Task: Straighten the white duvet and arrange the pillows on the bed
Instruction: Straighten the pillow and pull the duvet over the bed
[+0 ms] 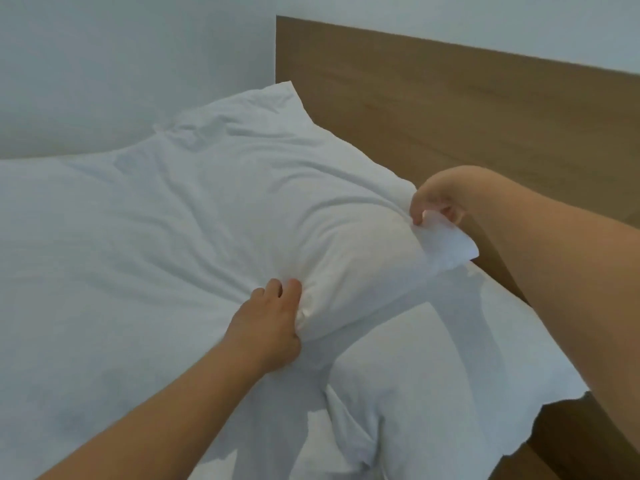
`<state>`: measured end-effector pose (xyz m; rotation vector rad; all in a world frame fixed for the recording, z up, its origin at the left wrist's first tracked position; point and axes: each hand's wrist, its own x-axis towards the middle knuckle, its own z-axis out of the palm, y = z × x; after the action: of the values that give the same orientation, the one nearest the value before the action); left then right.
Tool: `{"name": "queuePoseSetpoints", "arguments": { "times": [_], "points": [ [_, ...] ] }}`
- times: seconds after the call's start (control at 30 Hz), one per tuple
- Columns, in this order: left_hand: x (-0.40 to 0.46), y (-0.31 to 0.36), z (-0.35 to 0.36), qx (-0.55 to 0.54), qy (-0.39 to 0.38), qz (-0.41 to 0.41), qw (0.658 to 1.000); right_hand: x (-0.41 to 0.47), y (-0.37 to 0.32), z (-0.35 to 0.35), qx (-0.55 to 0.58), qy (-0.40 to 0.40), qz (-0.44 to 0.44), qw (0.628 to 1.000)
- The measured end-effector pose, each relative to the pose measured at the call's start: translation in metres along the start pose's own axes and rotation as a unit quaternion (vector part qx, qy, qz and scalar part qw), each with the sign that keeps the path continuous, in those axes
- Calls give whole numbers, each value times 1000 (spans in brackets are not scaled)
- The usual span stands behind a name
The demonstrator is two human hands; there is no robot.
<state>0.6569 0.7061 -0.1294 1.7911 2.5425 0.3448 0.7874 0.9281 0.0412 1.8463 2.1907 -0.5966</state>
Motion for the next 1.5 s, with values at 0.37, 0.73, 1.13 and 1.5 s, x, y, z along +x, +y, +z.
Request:
{"name": "queuePoseSetpoints", "arguments": {
  "times": [0.37, 0.73, 1.13, 1.5],
  "points": [
    [-138, -117, -70, 83, -44, -212, 973, -127, -92, 190, -175, 90, -364, 910],
    [-236, -321, -32, 114, -60, -333, 934, -166, -218, 384, -124, 139, -396, 899],
    [-197, -397, 35, 74, 0, -323, 944, -110, -241, 441, -176, 223, -332, 899],
    [-218, -418, -12, -46, -222, -236, 945, -203, -281, 403, -104, 94, -243, 960]
  ]
}}
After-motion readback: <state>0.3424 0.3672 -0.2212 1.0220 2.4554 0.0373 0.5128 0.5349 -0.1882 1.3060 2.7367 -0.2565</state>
